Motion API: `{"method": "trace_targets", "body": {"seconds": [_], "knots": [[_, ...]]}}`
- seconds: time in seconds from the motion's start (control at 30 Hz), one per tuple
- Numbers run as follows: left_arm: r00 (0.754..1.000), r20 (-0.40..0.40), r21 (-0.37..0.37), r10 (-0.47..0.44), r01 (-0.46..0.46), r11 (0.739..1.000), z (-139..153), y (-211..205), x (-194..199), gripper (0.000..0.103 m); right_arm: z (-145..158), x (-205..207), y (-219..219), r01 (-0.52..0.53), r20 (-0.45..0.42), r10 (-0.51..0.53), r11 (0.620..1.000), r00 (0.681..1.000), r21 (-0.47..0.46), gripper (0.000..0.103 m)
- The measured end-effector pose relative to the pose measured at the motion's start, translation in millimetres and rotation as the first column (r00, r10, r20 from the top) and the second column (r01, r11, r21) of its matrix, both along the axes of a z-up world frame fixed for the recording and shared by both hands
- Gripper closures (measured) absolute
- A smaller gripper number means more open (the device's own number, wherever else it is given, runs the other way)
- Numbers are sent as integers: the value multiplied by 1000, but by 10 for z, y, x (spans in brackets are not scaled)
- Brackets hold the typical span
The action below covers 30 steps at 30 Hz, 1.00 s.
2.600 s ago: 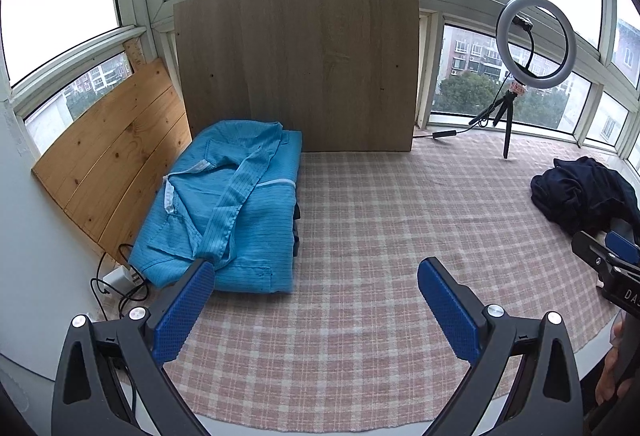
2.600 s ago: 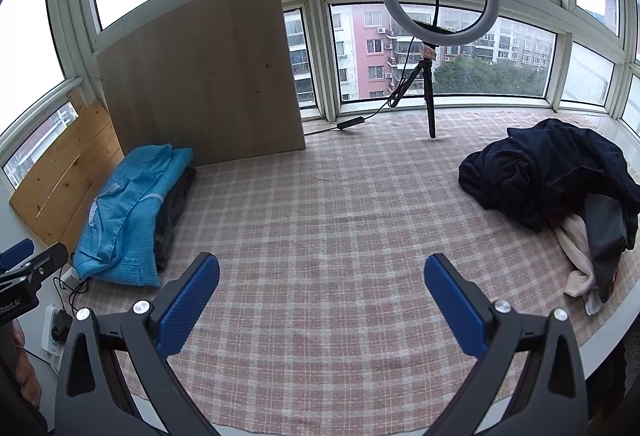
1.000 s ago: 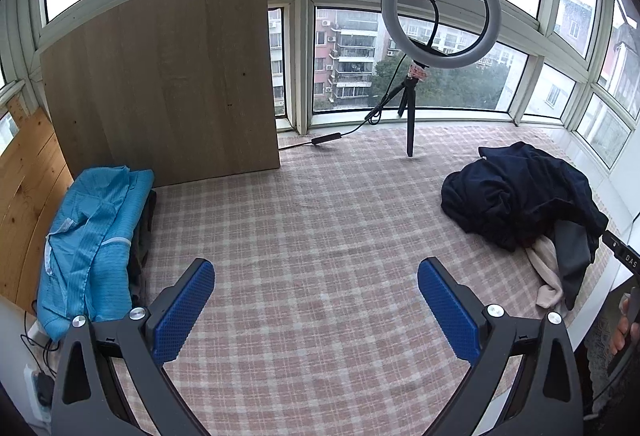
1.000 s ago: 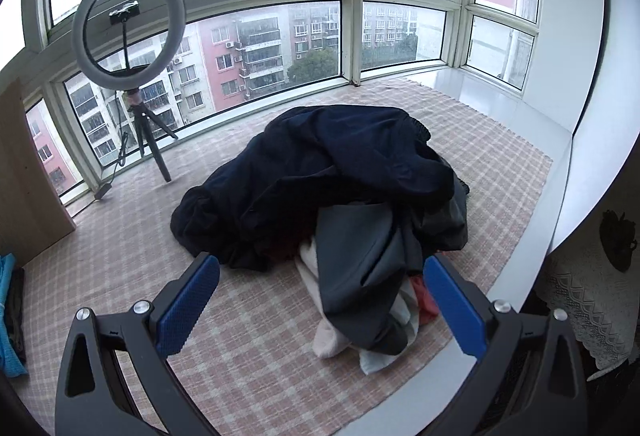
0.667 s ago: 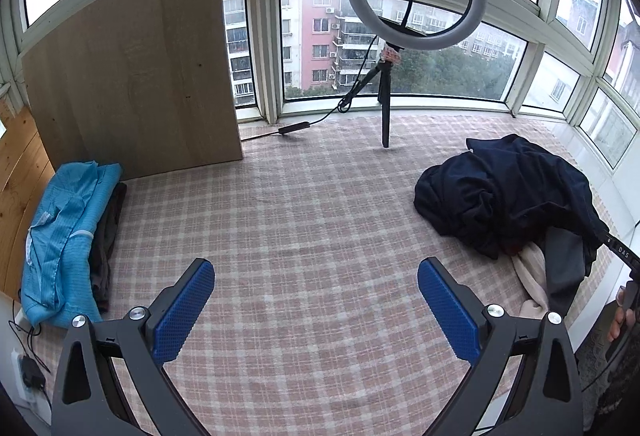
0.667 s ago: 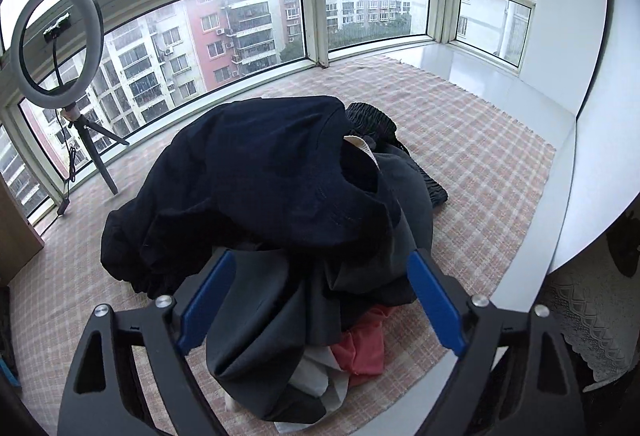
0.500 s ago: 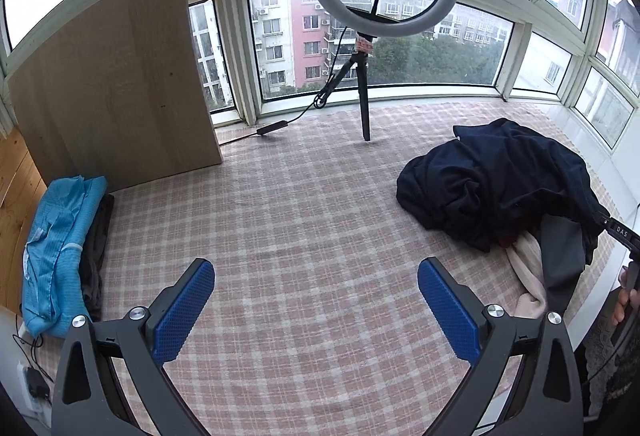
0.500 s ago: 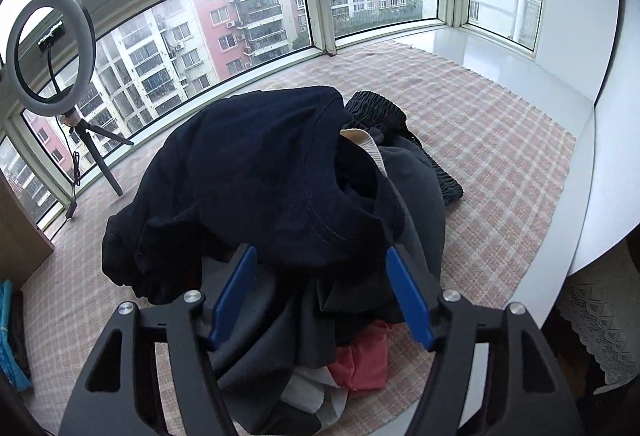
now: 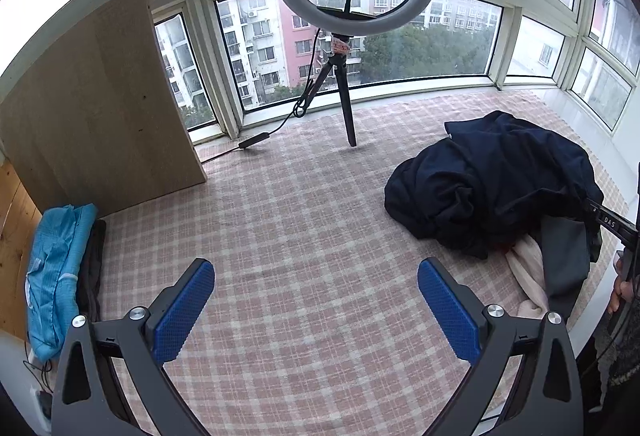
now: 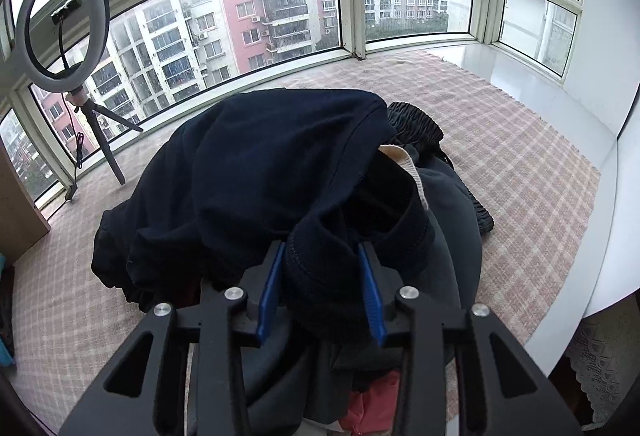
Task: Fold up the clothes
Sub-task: 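Grasp the navy garment from the pile with the right gripper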
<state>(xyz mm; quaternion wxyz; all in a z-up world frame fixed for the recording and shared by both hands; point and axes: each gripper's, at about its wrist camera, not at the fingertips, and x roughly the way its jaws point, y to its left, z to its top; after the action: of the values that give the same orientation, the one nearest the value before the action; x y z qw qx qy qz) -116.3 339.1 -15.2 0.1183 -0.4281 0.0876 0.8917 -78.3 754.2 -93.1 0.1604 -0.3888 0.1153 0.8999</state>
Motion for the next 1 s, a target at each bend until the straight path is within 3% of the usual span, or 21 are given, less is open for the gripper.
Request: {"method": "trace_targets", "body": {"seconds": [0.1, 0.2, 0.4, 0.5, 0.6, 0.67, 0.73, 0.87, 1.0], "knots": [[1000, -1, 1, -2, 2, 1000, -4, -20, -28, 1, 68, 32, -19, -30, -30, 30, 1000, 999, 1, 90], [1000, -5, 3, 1, -1, 1000, -3, -73, -51, 1, 244, 100, 45, -53, -118, 47, 997, 992, -48, 90], [999, -18, 27, 35, -35, 999, 13, -272, -121, 1, 871, -34, 151, -106, -255, 73, 987, 964, -119, 91], [998, -27, 44, 60, -59, 997, 39, -398, -145, 1, 1270, -260, -81, -168, -317, 137, 983, 938, -70, 91], [995, -49, 58, 89, -86, 995, 89, -549, -132, 1, 1700, -475, -570, -313, -376, 262, 947, 889, -79, 91], [991, -68, 61, 115, -111, 992, 137, -679, -117, 1, 2002, -600, -951, -418, -415, 354, 905, 838, -73, 92], [985, -84, 69, 151, -145, 987, 188, -841, -108, 1, 2354, -631, -1466, -533, -452, 473, 846, 756, -6, 92], [964, -104, 98, 244, -234, 967, 275, -1252, -67, 1, 3044, -408, -2380, -715, -539, 660, 684, 524, 142, 92], [931, -129, 99, 341, -331, 939, 375, -1697, 69, 1, 3363, -87, -2929, -799, -546, 763, 545, 347, 255, 92]]}}
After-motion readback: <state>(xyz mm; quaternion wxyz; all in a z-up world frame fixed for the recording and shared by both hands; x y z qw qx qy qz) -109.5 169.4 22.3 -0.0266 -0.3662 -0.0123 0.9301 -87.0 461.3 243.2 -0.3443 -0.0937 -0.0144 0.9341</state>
